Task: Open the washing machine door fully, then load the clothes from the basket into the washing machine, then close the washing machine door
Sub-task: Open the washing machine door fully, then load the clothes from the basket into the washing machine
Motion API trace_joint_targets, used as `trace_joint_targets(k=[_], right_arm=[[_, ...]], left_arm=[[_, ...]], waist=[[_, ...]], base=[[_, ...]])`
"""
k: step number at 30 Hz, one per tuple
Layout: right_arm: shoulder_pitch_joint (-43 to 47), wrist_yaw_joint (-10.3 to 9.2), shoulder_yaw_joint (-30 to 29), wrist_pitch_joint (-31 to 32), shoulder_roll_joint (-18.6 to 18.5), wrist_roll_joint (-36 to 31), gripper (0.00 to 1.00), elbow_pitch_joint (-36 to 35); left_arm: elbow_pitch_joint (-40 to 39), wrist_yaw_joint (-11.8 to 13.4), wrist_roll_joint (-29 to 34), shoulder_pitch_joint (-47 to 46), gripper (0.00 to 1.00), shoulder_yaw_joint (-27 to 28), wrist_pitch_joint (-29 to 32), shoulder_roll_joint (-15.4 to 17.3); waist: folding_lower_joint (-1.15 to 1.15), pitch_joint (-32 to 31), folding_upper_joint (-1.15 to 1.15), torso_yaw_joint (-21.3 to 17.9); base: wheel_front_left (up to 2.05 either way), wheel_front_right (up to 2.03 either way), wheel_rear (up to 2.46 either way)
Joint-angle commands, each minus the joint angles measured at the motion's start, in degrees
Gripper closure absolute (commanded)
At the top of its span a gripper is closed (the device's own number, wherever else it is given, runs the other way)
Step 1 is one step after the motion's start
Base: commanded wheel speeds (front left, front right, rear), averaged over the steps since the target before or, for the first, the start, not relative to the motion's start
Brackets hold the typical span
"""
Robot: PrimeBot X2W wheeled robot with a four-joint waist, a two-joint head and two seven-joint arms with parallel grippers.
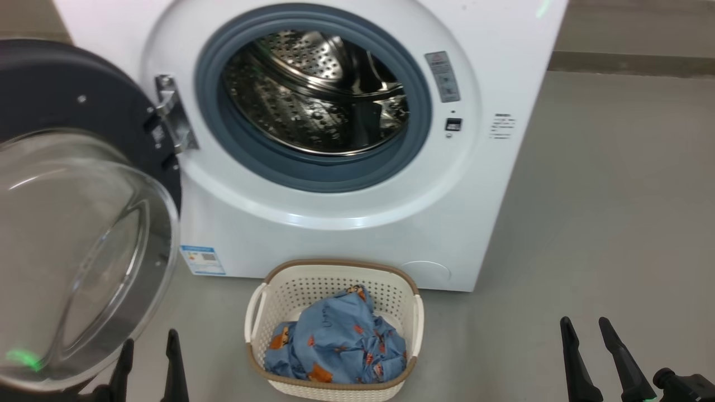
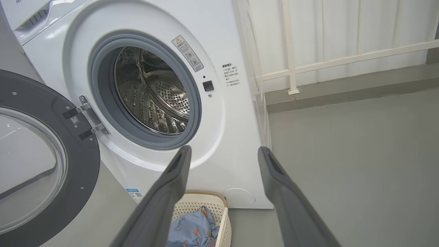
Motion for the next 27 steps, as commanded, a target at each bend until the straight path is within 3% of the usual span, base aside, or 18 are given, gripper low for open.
trace_joint_targets(k=[1,12,27], right_arm=[[-1.7,0.17,1.58,-0.69,-0.76,-1.13,0.0,-1.89],[-0.78,0.17,0.94,-0.69,-0.75,-1.77,0.0,-2.47],[-0.53,0.17,0.55,-0.69,-0.75,-1.96,0.0,-1.79]], left_arm=[[-0.28,-0.42,-0.05,-0.71,0.0,1.96,-0.65,0.67],[2.68,-3.79,0.6,0.98,0.0,3.39,-0.78,-0.22],[4.12,-4.79,1.83,2.64,0.0,5.5,-0.79,-1.49]], waist=[[0.0,0.38,0.0,-2.91],[0.0,0.14,0.0,-5.59],[0.0,-0.74,0.0,-8.28]], base=[[0.0,0.0,0.0],[0.0,0.0,0.0],[0.0,0.0,0.0]])
